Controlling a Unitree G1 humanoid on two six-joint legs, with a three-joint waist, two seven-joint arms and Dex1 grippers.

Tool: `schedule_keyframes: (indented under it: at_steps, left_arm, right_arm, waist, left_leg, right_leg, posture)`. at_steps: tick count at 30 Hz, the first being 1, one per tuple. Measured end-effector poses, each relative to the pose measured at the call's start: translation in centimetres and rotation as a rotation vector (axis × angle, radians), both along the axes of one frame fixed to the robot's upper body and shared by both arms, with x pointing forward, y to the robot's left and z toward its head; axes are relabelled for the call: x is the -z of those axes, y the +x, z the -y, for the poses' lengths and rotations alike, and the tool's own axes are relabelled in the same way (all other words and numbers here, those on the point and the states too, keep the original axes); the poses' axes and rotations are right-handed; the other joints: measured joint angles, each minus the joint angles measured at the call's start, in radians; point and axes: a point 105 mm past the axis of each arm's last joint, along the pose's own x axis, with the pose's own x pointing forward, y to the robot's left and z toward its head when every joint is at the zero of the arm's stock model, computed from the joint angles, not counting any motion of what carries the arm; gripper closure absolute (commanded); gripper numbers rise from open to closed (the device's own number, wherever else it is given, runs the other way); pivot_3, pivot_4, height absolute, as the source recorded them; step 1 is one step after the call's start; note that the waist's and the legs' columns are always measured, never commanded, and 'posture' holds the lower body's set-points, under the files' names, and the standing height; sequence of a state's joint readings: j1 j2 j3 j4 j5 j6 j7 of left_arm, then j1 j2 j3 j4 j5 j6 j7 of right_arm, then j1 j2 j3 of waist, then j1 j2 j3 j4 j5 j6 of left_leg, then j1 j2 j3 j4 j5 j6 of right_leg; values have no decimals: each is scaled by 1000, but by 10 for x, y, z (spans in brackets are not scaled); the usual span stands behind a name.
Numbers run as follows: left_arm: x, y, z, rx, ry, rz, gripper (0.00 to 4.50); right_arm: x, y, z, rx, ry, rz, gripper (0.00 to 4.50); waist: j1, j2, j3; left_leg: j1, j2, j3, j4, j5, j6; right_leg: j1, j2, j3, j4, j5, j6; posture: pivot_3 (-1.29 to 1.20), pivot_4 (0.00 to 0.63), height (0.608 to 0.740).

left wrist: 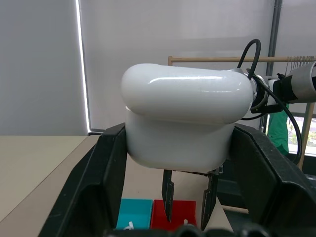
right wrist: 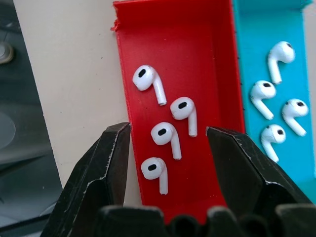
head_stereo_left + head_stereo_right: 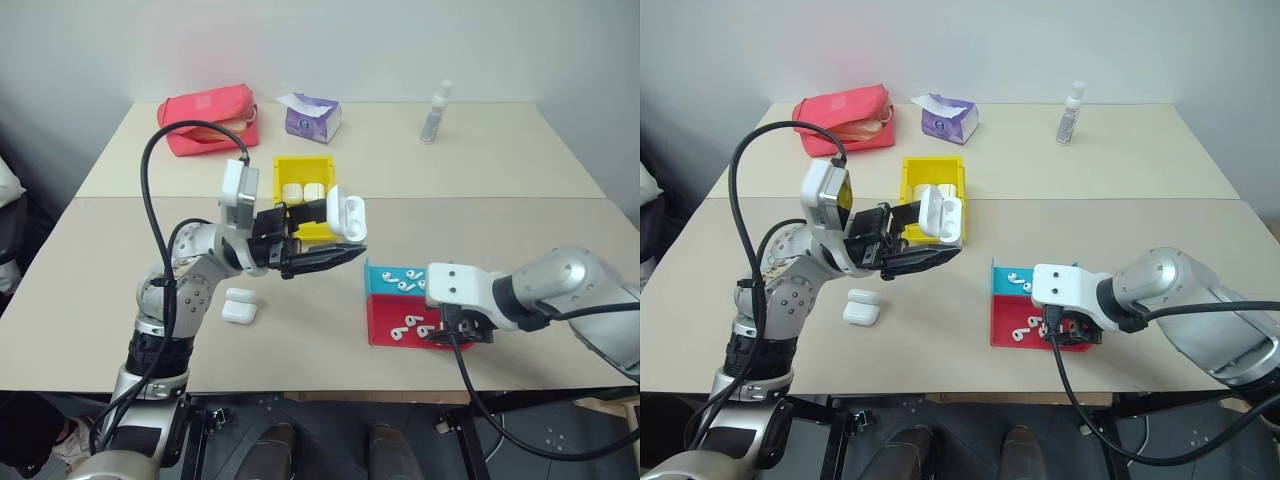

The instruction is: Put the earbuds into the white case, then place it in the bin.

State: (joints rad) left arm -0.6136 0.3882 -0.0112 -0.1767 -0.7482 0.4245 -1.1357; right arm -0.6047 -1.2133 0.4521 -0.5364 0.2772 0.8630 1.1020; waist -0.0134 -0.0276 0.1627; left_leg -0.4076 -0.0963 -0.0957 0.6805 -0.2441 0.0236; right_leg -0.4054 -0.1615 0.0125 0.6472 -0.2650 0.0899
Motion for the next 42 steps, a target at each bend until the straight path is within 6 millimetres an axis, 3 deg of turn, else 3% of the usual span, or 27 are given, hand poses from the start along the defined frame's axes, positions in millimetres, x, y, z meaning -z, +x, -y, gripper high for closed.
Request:
schedule_keyframes:
  at_steps: [6,22,39,42]
  left_arm:
    - [5,-2,0,-22,3,-25,1683]
    - [4,-7,-3,-39,-14,-47,1683]
    - [1,-11,-2,-30,-6,-56,1683]
    - [1,-11,-3,-30,-6,-55,1683]
  right_arm:
    - [8,2,-7,-48,-28,-28,1589]
    - [29,9,2,-71,-97,-70,1589]
    - [33,14,-1,-88,-99,-60,1589]
    - [33,13,0,-92,-99,-63,2202]
  waist:
    - [0,0,0]
    - [1,0,0]
    - [1,0,0]
    - [1,0,0]
  left_leg:
    - [-1,0,0,0,0,0]
    - [0,0,0,0,0,0]
    - [0,0,0,0,0,-1]
    - [0,0,0,0,0,-1]
  right_leg:
    - [0,0,0,0,0,0]
    - [0,0,0,0,0,0]
    - [0,0,0,0,0,0]
    - [0,0,0,0,0,0]
  posture:
    - [0,150,740]
    - [0,150,740]
    - [0,150,740]
    - [0,150,740]
